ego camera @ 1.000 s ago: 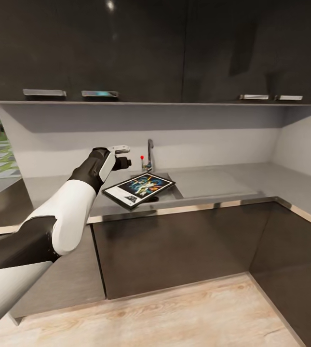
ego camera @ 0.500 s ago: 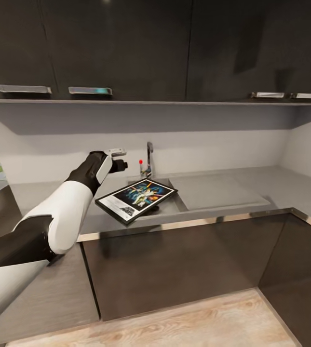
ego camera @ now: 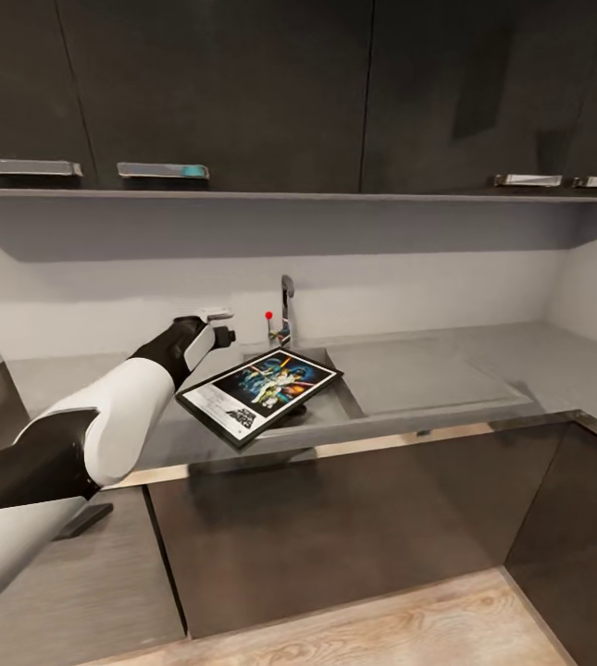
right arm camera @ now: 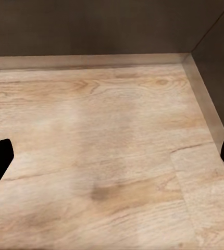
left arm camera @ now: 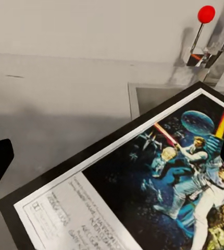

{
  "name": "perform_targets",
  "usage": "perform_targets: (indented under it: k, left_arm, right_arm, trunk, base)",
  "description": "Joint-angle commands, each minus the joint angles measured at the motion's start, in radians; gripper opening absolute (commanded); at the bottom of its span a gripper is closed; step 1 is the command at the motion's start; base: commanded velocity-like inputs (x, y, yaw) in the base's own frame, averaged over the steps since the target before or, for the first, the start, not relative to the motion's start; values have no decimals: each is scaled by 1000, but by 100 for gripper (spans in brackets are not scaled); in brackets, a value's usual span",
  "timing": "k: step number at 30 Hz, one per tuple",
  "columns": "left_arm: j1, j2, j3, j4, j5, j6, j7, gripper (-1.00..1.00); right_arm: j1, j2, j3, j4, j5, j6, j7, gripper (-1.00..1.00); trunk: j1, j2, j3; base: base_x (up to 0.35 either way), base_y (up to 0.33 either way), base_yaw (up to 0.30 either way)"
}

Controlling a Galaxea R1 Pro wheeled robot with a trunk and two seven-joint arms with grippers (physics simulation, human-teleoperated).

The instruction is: Pick up the poster from the kitchen countertop and hang it on one of the wall nails in the kitchen.

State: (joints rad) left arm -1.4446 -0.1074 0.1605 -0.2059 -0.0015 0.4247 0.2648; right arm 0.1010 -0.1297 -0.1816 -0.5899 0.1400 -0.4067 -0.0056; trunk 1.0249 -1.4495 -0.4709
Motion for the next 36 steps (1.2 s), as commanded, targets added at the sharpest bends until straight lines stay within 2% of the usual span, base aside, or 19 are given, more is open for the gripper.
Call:
perform_targets:
  k: [1, 9, 10, 13, 21, 28, 36]
  left_arm:
    - [0, -1, 7, 23, 0, -21, 5, 100]
    - [0, 0, 8, 68, 0, -64, 7, 100]
    - [0, 12, 8, 72, 0, -67, 8, 100]
    - [0, 21, 8, 74, 0, -69, 8, 100]
    - [0, 24, 8, 74, 0, -70, 8, 100]
    - [1, 53, 8, 74, 0, -71, 9, 100]
    - [6, 108, 8, 110, 1, -99, 8, 100]
  right_arm:
    - [0, 0, -3, 1, 11, -1, -1, 100]
    - [0, -1, -3, 6, 12, -1, 1, 100]
    - [0, -1, -3, 8, 13, 0, 1, 100]
    - [0, -1, -4, 8, 13, 0, 1, 100]
    - [0, -1, -4, 18, 12, -1, 0, 100]
    - [0, -1, -4, 27, 12, 0, 1, 100]
    - [0, 0, -4, 95, 12, 2, 1, 100]
  trunk:
    - [0, -1, -1]
    - [0, -1, -1]
    - [0, -1, -1]
    - [0, -1, -1]
    - [0, -1, -1]
    - [0, -1, -1]
    - [0, -1, -1]
  base:
    - [117, 0, 0]
    - [248, 0, 0]
    - [326, 0, 0]
    - [313, 0, 0]
    - [150, 0, 0]
    - [232, 0, 0]
    - [45, 0, 0]
